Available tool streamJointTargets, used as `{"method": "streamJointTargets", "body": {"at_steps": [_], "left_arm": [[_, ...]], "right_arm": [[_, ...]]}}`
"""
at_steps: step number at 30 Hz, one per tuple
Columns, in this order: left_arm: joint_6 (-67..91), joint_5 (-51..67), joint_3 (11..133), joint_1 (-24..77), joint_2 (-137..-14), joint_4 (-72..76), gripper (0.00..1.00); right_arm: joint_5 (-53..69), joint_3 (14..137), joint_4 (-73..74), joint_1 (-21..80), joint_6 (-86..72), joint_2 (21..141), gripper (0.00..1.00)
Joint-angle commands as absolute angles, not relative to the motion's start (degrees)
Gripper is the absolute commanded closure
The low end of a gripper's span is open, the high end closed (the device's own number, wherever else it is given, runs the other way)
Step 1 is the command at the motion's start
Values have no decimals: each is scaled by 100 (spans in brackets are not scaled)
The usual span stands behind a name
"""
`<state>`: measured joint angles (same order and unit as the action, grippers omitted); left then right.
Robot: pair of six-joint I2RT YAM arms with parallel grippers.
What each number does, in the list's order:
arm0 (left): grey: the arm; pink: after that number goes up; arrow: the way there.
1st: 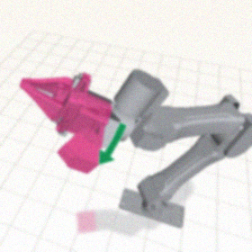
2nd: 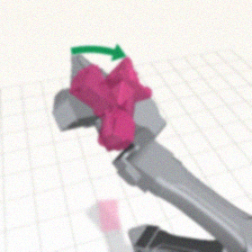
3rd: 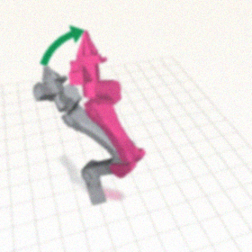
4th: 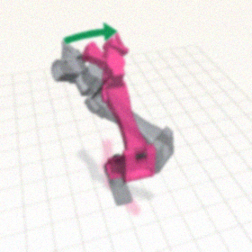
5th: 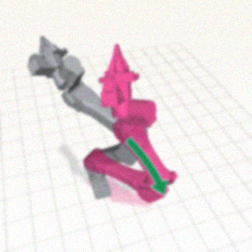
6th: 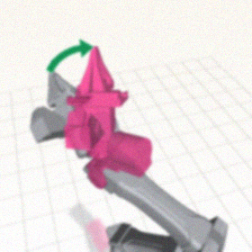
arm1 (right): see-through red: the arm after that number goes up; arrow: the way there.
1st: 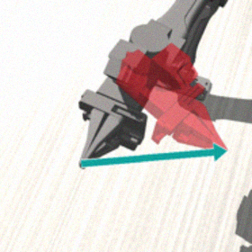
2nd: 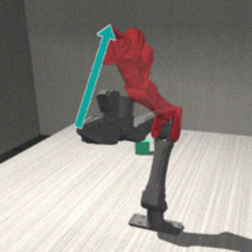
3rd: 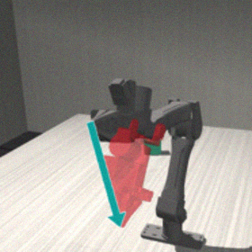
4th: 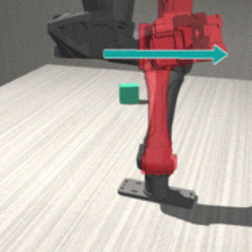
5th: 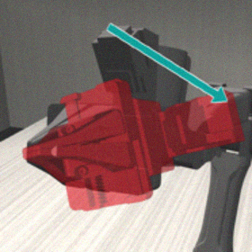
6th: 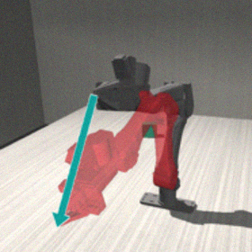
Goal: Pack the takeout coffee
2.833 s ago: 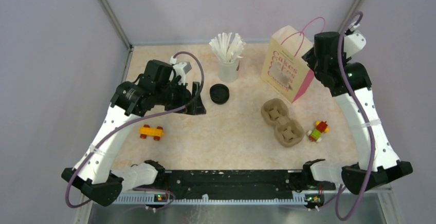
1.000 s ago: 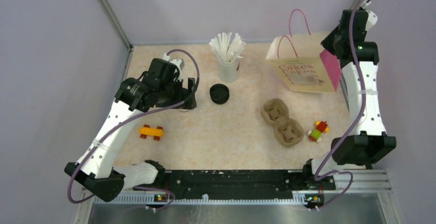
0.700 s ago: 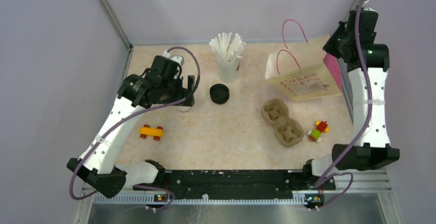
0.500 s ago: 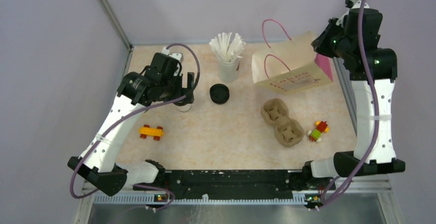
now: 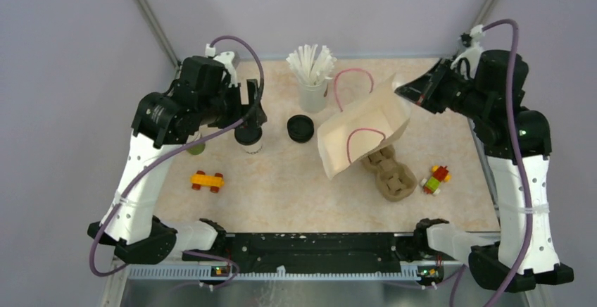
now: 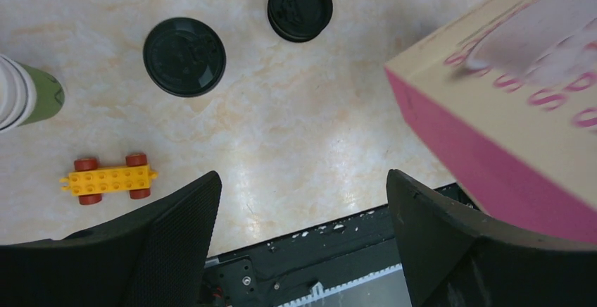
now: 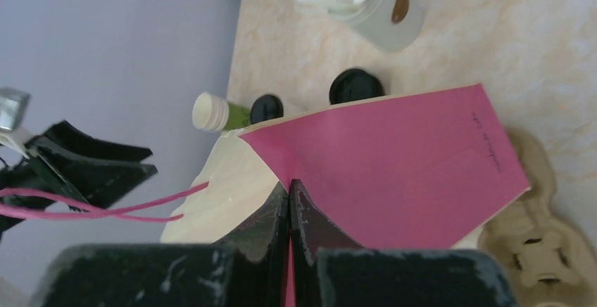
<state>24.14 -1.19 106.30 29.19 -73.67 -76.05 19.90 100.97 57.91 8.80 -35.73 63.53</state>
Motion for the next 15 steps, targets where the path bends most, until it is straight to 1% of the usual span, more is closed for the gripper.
{"method": "streamJointTargets", "body": {"at_steps": [1,5,7,12,15], "left_arm": [[2441,-579,11154,2869,-7264,-7843,9],[2322,-930,10898,2873,-7129,-7806,8],[2330,-962,10731,2873,-7063,-7790,8],[2371,-1001,10516,2869,-6863,-7726,7],[2329,-1021,10606,2869,-6920,-7770,6]], "right_arm": [[2394,9325,5050,1581,-4377,6155,100],[1865,8993,4924,2802,-4607,6378,100],[1557,8881,4821,3233,-4803,6493,100],[1467,8516,4208,3597,-5178,6716,100],[1428,8389,4326,3595,-4962,6920,100]]}}
